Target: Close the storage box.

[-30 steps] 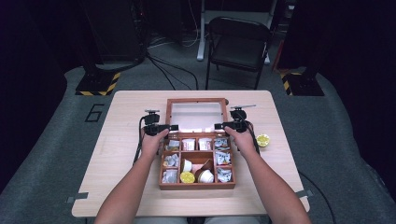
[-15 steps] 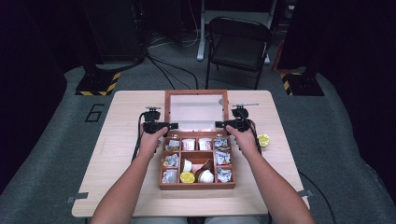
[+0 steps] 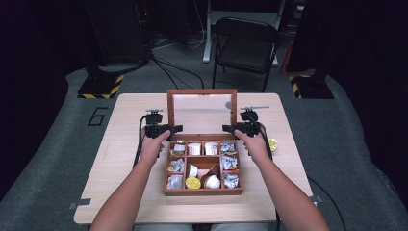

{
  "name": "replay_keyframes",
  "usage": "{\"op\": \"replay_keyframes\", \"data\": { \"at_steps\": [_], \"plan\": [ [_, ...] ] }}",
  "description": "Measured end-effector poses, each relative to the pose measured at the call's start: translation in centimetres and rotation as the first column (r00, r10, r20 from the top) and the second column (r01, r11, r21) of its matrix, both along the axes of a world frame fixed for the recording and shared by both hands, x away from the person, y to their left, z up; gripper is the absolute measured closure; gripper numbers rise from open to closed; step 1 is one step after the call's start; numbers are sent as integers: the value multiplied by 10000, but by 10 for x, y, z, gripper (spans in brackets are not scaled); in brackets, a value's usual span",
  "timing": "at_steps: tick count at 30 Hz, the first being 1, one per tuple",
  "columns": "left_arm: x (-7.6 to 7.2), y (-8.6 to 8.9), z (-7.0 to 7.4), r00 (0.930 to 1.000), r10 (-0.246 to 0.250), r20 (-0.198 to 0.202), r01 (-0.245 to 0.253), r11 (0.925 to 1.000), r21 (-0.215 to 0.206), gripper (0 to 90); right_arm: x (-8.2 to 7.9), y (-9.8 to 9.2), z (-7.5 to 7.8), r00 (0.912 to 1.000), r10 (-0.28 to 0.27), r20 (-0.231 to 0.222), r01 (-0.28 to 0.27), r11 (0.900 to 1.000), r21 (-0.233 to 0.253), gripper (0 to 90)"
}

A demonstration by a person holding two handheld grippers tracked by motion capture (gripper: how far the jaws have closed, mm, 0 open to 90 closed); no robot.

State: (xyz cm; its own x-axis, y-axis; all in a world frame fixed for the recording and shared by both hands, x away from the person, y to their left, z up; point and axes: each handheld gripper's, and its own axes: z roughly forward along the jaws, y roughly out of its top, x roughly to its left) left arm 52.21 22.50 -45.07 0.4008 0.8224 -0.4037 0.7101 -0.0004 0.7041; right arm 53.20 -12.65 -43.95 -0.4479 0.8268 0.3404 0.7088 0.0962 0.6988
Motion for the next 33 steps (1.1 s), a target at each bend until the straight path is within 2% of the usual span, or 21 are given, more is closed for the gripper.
{"op": "replay_keyframes", "data": {
  "at_steps": [2,4,5,9,10,12,13,15,18,21,22,25,26,27,28,32,33],
  "plan": [
    [-3,0,3,9999,-91,107,90,10000,25,317,-4,0,4,10000,52,-4,-52,10000,-85,272],
    [-6,1,8,9998,-58,184,62,9998,-209,317,-6,1,7,9995,277,151,-271,9990,-363,277],
    [-7,2,10,9995,-97,287,104,9996,-262,318,-9,3,10,9995,310,53,-307,9985,-457,276],
    [-14,6,20,9971,-264,720,298,9985,-465,330,-13,3,18,9966,672,484,-633,9950,-779,279],
    [-16,7,23,9966,-298,773,344,9977,-585,338,-15,3,21,9973,597,420,-564,9955,-755,285],
    [-20,7,28,9945,-333,994,410,9962,-765,356,-17,3,27,9956,681,644,-643,9962,-583,302],
    [-22,7,31,9928,-451,1106,520,9968,-605,354,-19,3,30,9959,691,585,-666,9968,-438,302],
    [-26,5,34,9912,-513,1217,558,9979,-337,354,-22,4,34,9952,748,636,-715,9961,-525,302],
    [-31,4,39,9882,-602,1407,630,9979,-154,350,-25,3,37,9936,837,755,-794,9951,-585,310],
    [-35,6,44,9848,-702,1590,748,9969,-230,350,-28,2,40,9907,950,972,-899,9944,-555,321],
    [-37,6,45,9842,-616,1662,685,9970,-364,351,-31,2,42,9918,906,897,-862,9949,-525,328],
    [-39,8,49,9814,-737,1771,807,9962,-326,351,-33,1,44,9908,915,998,-864,9948,-543,350],
    [-42,9,53,9776,-804,1943,884,9956,-326,351,-36,-1,48,9875,1010,1208,-949,9940,-553,366],
    [-42,9,53,9776,-804,1943,884,9956,-326,351,-36,-1,48,9875,1010,1208,-949,9940,-553,366],
    [-46,10,57,9737,-899,2093,996,9944,-362,351,-39,-3,51,9860,1070,1281,-1009,9935,-529,378],
    [-54,13,63,9669,-1024,2335,1150,9925,-409,353,-47,-7,58,9818,1180,1490,-1113,9924,-526,401],
    [-60,14,66,9637,-1093,2437,1234,9914,-430,353,-53,-9,64,9810,1189,1534,-1130,9925,-465,412]
  ]
}}
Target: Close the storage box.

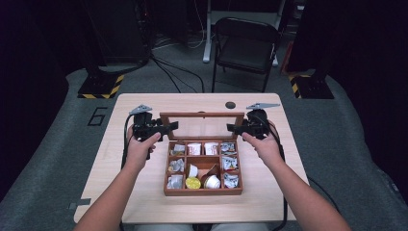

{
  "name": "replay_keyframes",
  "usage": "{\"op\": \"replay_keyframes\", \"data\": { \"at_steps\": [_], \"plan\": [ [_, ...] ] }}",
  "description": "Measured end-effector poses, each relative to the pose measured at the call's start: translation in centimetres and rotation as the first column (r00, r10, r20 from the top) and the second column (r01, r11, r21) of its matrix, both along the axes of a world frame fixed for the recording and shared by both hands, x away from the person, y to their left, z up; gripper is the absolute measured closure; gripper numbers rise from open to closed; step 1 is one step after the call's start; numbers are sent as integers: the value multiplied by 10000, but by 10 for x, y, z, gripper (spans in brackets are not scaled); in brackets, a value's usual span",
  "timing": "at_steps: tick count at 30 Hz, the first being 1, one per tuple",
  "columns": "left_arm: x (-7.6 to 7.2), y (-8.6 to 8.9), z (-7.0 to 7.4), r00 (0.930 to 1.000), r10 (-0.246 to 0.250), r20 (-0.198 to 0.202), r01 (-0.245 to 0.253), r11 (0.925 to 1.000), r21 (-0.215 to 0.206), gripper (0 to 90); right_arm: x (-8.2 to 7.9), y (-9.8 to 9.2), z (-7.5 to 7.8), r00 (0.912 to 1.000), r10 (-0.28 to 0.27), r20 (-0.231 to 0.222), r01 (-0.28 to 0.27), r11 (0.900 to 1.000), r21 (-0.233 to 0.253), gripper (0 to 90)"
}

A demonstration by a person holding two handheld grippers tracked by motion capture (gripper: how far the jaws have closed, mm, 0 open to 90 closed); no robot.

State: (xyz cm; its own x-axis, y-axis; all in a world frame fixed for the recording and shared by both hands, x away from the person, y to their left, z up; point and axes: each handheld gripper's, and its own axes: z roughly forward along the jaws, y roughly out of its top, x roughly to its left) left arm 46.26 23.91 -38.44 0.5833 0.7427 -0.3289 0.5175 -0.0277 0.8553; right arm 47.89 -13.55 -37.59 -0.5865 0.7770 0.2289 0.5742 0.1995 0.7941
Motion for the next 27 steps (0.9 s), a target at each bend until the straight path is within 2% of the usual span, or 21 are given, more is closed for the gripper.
{"op": "replay_keyframes", "data": {
  "at_steps": [1,6,8,9,15,20,27],
  "plan": [
    [-3,0,1,10000,-8,82,8,10000,-37,353,-2,-1,2,9997,126,200,-125,9999,-11,418],
    [-11,5,3,9997,-206,120,208,9996,-169,352,-15,-5,13,9984,275,495,-275,9996,-11,432],
    [-14,5,3,9998,-115,148,119,9996,-269,354,-19,-5,16,9978,323,581,-320,9995,-55,438],
    [-15,7,4,9997,-216,151,218,9996,-161,354,-20,-5,16,9973,365,634,-359,9993,-104,441],
    [-22,8,8,9994,-220,267,226,9995,-219,363,-25,-6,17,9967,469,669,-456,9987,-211,446],
    [-25,9,8,9993,-322,208,325,9993,-157,366,-29,-9,18,9966,532,634,-524,9985,-149,454],
    [-34,9,10,9991,-356,247,352,9992,167,370,-40,-15,22,9946,686,774,-678,9976,-133,474]
  ]
}}
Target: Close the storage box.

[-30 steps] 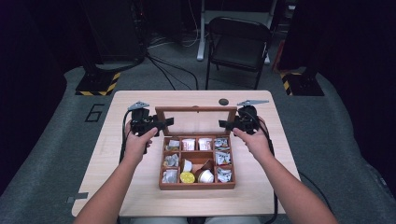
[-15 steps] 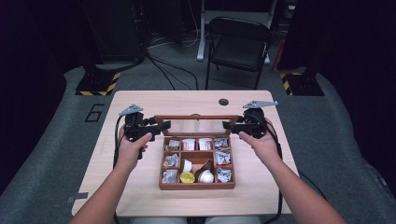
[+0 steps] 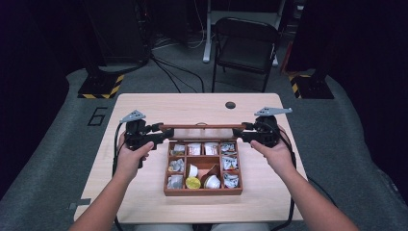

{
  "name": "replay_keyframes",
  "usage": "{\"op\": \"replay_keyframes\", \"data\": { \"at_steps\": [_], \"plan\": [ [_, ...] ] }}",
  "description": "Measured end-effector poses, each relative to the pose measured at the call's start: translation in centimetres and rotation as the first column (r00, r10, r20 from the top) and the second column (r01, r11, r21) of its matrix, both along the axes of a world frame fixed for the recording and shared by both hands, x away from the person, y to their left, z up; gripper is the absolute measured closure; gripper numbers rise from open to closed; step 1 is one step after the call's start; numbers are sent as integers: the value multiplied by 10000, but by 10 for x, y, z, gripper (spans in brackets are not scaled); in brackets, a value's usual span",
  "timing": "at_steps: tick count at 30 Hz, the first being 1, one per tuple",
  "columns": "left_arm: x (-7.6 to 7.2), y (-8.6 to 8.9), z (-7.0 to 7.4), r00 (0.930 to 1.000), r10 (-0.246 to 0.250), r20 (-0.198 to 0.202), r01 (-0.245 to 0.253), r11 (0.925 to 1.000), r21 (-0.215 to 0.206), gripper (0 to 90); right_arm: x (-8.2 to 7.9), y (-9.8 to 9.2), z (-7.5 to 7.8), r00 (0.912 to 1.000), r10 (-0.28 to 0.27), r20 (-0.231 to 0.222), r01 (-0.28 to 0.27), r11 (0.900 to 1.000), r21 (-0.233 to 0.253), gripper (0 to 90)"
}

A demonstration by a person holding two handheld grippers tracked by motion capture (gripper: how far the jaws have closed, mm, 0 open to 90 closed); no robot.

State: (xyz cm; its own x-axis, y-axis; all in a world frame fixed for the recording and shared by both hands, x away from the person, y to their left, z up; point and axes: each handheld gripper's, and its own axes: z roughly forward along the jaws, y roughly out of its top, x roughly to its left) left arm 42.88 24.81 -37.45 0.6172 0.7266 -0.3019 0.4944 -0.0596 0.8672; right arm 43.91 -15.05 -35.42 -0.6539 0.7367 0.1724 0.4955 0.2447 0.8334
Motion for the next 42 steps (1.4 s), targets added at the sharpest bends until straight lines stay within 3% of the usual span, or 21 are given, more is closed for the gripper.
{"op": "replay_keyframes", "data": {
  "at_steps": [8,16,23,29,42],
  "plan": [
    [-10,7,-2,10000,-68,-66,67,9999,-127,397,-8,-6,-2,9999,71,-82,-69,9996,274,504],
    [-22,7,-7,9996,-286,1,286,9996,25,419,-20,-4,-5,9996,241,166,-237,9995,-225,504],
    [-32,9,-11,9993,-377,38,378,9993,-39,419,-29,-4,-9,9993,286,252,-278,9991,-326,502],
    [-46,6,-17,9989,-423,209,415,9985,359,419,-43,-6,-20,9993,245,273,-240,9995,-195,497],
    [-73,9,-38,9988,-455,197,448,9984,347,437,-66,-7,-42,9988,257,407,-247,9994,-260,495]
  ]
}}
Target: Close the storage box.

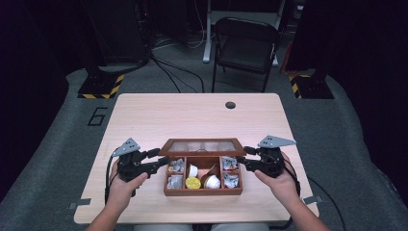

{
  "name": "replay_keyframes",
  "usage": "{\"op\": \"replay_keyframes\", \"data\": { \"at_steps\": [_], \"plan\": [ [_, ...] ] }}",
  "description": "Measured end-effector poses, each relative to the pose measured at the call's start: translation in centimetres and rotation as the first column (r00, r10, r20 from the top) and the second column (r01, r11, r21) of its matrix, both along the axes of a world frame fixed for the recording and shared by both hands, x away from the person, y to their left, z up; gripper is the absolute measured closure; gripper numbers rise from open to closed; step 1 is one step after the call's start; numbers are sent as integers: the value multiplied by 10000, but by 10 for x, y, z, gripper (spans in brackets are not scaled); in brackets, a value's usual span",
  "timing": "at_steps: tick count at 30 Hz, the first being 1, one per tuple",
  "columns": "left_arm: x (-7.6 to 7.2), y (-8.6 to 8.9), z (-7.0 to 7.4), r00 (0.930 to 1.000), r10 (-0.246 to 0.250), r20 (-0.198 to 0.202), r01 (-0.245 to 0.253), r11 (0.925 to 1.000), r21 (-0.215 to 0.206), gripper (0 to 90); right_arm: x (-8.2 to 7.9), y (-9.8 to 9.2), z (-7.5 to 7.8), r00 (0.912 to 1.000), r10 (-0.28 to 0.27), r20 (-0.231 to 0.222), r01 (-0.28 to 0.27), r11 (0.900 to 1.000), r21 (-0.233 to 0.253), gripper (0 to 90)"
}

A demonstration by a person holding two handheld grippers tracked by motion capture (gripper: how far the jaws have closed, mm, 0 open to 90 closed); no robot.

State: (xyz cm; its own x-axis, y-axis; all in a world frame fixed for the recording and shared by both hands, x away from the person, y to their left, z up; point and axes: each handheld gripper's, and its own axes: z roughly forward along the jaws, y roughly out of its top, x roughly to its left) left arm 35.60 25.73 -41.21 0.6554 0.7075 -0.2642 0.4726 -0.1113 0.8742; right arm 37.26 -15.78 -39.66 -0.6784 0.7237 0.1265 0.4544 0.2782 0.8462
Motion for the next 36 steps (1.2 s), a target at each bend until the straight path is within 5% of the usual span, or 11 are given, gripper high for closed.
{"op": "replay_keyframes", "data": {
  "at_steps": [14,23,31,36],
  "plan": [
    [-19,-3,-24,10000,-15,-67,18,9992,387,435,-20,-5,-30,9998,12,-187,-6,9994,343,500],
    [-26,-1,-36,9996,-39,-288,53,9988,496,434,-30,-4,-42,9999,51,117,-50,10000,-56,495],
    [-31,-4,-54,9975,-298,-634,373,9921,1198,429,-36,-2,-61,9996,226,-180,-239,9968,-766,481],
    [-32,-4,-58,9964,-333,-783,434,9905,1303,430,-37,-3,-67,9989,285,-375,-310,9971,-688,480]
  ]
}}
